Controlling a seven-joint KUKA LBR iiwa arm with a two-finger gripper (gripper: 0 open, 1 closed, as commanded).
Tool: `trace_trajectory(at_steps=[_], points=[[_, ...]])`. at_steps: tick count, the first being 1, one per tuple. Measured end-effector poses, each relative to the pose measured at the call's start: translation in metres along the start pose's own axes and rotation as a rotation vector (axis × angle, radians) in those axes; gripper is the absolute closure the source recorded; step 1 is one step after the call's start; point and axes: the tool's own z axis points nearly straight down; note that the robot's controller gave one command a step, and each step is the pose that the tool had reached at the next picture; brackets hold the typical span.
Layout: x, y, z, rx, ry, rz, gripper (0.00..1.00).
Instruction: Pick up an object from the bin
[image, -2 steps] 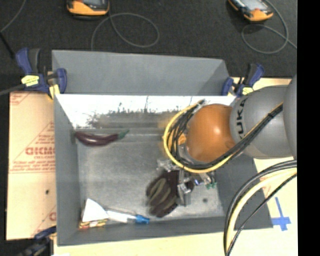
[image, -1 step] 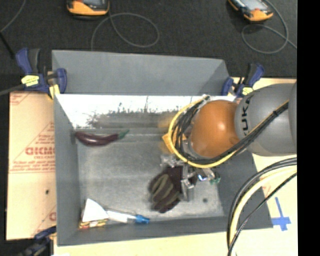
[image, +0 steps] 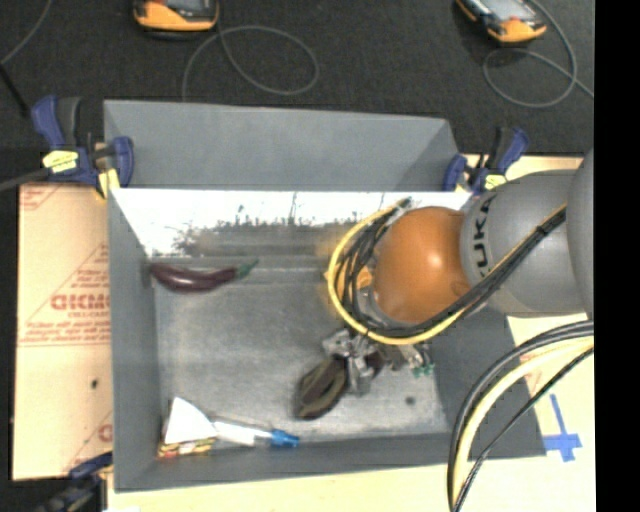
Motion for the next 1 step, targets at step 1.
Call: trace_trajectory(at_steps=[1], points=[[0.0,0.0,0.0,0.0,0.0,0.0,1.0]])
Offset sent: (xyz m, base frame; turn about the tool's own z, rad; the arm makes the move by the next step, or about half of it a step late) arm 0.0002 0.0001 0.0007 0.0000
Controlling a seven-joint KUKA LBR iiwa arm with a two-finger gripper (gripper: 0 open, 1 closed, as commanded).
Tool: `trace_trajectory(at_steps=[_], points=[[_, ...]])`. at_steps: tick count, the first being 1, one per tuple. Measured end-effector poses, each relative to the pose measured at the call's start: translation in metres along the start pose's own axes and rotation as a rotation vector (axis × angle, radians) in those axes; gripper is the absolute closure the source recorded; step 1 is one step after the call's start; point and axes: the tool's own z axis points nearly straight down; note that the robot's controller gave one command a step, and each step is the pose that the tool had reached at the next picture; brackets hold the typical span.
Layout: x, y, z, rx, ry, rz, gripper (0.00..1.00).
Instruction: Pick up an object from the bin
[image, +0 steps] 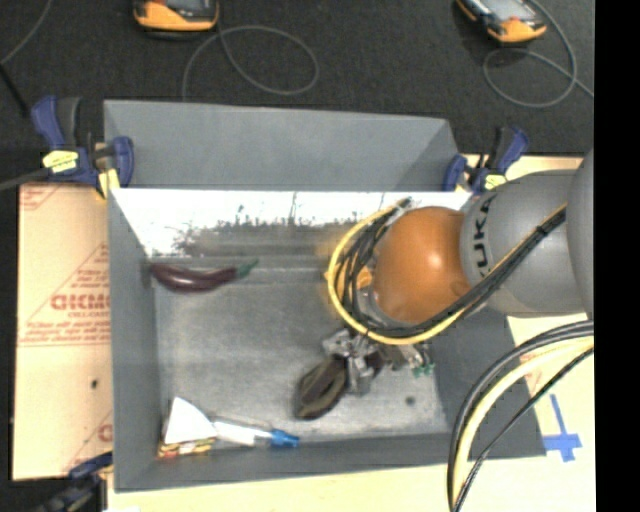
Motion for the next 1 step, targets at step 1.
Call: trace_trajectory(at_steps=[1], points=[[-0.0001,-0.0001,-0.0001,0.0,0.0,0.0,1.0]])
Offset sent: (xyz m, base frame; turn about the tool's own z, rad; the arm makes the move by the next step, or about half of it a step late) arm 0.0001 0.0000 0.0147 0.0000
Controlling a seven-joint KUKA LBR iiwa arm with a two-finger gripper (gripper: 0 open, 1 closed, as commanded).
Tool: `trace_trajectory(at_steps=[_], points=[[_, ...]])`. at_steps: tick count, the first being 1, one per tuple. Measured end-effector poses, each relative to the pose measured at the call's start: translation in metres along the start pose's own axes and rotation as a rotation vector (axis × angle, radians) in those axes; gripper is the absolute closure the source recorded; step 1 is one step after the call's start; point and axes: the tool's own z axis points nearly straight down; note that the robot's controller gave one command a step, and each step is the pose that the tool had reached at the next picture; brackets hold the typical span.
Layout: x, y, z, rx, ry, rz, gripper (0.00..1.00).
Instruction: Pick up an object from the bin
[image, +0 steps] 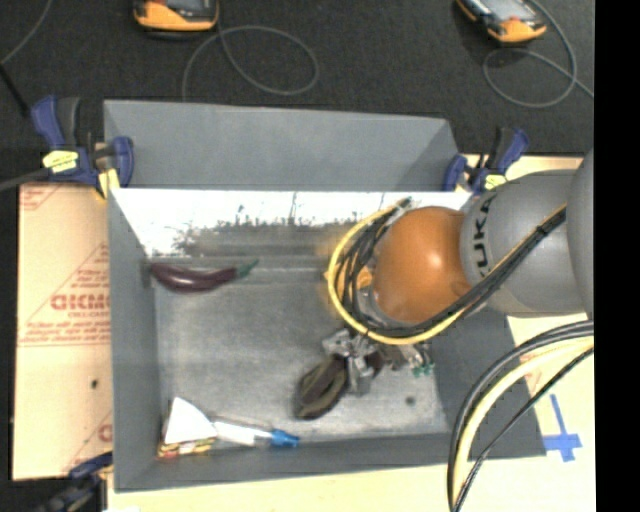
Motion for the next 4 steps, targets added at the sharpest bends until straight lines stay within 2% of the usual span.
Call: trace_trajectory(at_steps=[4], points=[[0.0,-0.001,-0.031,0.001,-0.003,0.002,1.0]])
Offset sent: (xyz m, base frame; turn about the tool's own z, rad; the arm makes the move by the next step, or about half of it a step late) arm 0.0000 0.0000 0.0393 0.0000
